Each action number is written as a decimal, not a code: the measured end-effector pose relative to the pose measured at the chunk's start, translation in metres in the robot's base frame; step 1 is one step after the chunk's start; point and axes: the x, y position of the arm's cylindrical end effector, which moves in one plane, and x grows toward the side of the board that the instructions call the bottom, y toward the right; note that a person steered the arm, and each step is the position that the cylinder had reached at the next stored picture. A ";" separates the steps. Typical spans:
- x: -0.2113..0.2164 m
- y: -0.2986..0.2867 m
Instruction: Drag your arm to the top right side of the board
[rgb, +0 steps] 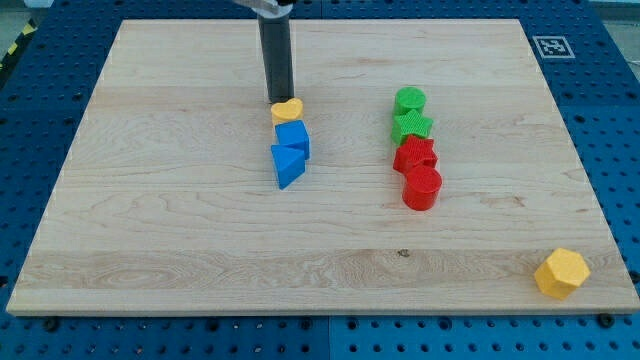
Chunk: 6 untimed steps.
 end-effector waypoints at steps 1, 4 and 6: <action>-0.051 0.002; -0.093 0.187; -0.034 0.284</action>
